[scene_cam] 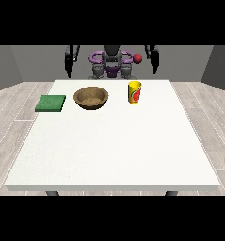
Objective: Pick the cup and pour the ball into the bowl, then pick the bowl and place it on the pad
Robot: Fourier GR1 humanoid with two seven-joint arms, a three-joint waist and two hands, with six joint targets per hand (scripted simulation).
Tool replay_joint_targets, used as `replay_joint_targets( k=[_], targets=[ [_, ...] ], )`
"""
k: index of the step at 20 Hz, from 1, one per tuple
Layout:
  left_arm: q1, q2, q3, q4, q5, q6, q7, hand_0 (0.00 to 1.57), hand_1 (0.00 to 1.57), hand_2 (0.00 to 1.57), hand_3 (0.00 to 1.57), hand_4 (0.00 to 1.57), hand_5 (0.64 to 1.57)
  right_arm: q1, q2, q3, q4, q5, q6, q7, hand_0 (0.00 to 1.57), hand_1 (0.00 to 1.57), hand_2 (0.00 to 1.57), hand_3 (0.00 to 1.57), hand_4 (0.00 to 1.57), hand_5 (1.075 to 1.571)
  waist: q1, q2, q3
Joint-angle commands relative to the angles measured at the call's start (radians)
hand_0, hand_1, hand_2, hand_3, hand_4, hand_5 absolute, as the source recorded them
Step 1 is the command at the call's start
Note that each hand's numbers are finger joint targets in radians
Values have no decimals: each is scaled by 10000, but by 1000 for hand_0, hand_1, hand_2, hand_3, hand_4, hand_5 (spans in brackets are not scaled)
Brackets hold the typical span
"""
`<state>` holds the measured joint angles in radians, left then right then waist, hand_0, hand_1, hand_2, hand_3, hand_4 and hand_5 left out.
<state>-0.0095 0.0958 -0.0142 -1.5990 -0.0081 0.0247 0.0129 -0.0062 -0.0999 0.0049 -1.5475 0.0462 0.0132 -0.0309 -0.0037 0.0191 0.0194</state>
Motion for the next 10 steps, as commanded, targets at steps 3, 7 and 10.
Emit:
replay_joint_targets(
  k=[3, 7, 10],
  targets=[
    [-125, 289, 85, -807, 90, -66, 617, 0, 0, 0, 0, 0, 1562, -107, -241, -69, -786, -129, 95, 597, 0, 0, 0, 0, 583, 1570, -12, -2103, -132],
    [1004, -709, -273, -1426, 1241, -185, 1669, 0, 0, 0, 0, 0, 1562, 1261, 816, 213, -1310, -1310, 246, 1450, 0, 0, 0, 0, 583, 1570, -172, -4234, -187],
    [1563, -721, -362, -2092, 1377, 123, 2783, 0, 0, 0, 0, 0, 1561, 1882, 661, -95, -2096, -2152, 408, 2783, 0, 0, 0, 0, 517, 1570, -309, -5057, -191]
  ],
)
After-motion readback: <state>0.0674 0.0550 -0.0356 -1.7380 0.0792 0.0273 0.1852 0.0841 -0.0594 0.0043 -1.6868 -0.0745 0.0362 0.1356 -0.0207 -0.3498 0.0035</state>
